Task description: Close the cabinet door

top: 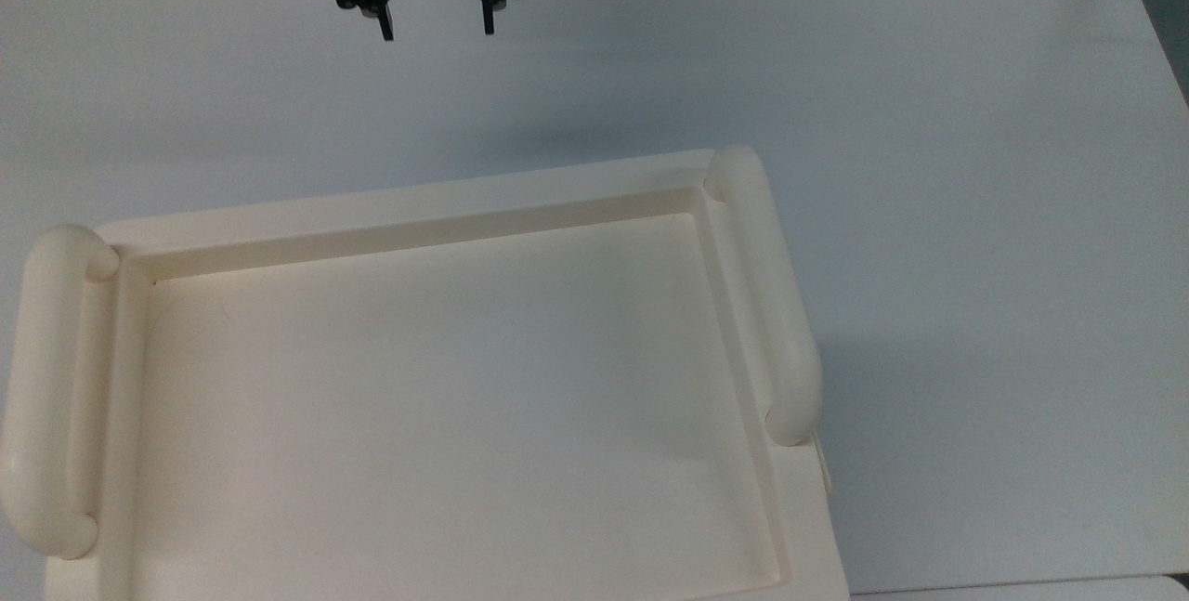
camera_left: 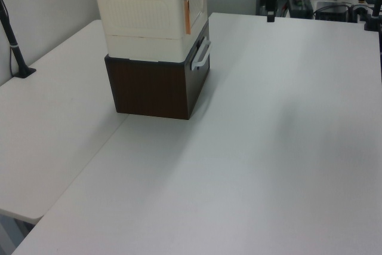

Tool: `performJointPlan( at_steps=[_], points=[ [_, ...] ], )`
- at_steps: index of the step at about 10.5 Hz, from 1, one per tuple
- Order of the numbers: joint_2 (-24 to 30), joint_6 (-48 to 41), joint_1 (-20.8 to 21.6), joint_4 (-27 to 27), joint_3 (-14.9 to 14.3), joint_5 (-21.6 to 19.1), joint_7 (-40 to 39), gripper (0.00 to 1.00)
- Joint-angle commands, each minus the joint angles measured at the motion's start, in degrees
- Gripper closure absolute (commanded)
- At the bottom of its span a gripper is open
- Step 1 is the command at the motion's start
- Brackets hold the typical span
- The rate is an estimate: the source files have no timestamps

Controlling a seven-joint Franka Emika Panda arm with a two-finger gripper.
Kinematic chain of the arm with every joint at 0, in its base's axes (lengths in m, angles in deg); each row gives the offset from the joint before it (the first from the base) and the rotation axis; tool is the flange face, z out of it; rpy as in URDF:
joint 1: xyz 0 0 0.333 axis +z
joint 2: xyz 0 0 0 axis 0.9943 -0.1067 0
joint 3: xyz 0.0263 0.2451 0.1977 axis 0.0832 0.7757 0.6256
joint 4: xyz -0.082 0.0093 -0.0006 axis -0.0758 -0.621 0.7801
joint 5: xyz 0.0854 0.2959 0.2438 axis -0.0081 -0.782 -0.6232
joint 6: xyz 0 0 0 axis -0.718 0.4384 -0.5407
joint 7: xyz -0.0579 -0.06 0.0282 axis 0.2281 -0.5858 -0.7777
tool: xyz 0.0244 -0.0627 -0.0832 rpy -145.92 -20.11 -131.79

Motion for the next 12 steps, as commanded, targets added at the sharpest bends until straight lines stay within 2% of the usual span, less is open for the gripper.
performJointPlan(
  at_steps=[1,2,4,6,12],
  points=[
    [4.66,-3.38,-5.08,2.30,5.30,1.06,0.60,0.00],
    [5.27,-3.30,-7.11,2.56,7.67,1.67,4.00,0.00],
    [7.55,-2.68,-9.05,4.66,9.27,1.94,6.67,0.00],
    [8.79,-2.24,-15.00,5.81,13.91,1.77,6.85,0.00],
    [8.53,-0.75,-15.22,5.73,13.85,1.15,10.28,0.00]
  ],
)
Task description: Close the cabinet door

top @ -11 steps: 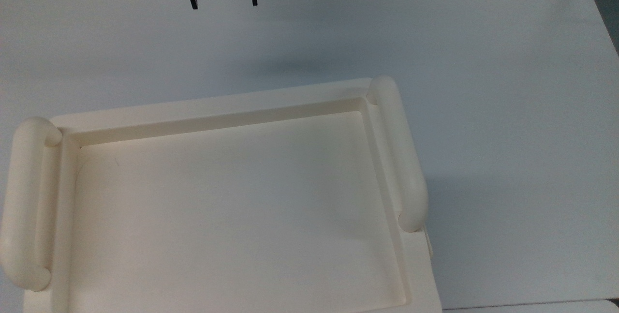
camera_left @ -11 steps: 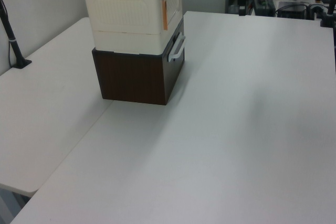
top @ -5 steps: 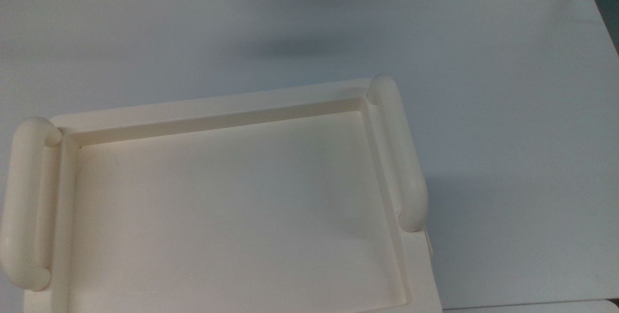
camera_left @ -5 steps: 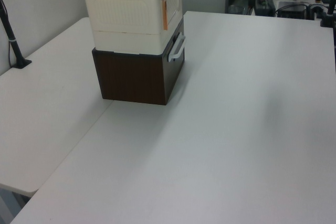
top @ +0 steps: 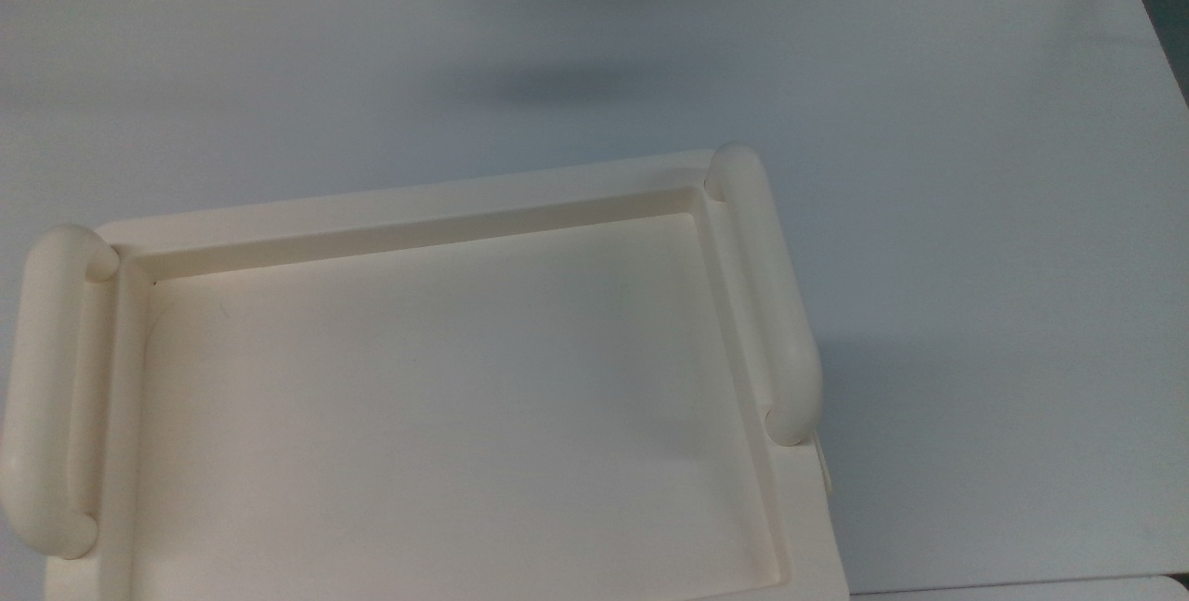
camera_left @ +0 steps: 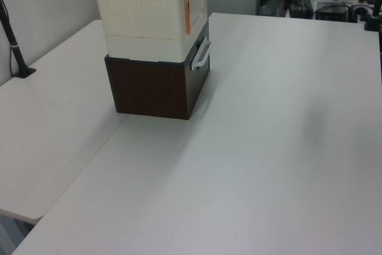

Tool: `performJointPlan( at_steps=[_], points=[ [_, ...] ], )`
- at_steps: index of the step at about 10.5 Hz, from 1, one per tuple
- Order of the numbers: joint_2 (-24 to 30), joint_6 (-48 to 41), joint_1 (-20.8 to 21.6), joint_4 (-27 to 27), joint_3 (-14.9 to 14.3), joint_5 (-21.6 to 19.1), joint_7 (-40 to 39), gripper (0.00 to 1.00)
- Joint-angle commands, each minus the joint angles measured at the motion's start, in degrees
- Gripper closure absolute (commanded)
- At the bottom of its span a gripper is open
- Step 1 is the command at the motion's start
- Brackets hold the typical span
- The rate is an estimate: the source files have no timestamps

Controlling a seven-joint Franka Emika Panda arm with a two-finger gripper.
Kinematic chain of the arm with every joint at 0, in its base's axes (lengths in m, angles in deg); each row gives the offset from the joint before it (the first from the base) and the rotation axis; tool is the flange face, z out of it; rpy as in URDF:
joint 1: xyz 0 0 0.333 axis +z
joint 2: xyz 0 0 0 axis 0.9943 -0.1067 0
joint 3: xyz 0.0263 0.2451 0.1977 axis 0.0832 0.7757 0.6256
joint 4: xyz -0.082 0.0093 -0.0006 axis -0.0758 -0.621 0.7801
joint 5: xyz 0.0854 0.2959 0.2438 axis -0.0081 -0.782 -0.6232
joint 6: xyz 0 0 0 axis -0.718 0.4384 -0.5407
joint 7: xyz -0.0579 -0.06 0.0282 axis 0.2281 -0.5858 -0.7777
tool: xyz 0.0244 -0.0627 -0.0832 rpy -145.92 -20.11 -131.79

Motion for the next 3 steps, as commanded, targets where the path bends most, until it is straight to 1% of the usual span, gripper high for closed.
performJointPlan(
  at_steps=[1,3],
  points=[
    [1.52,1.73,-0.43,2.21,0.77,0.12,1.84,0.00],
    [1.61,1.64,-0.44,2.21,0.77,0.12,1.84,0.00]
  ],
)
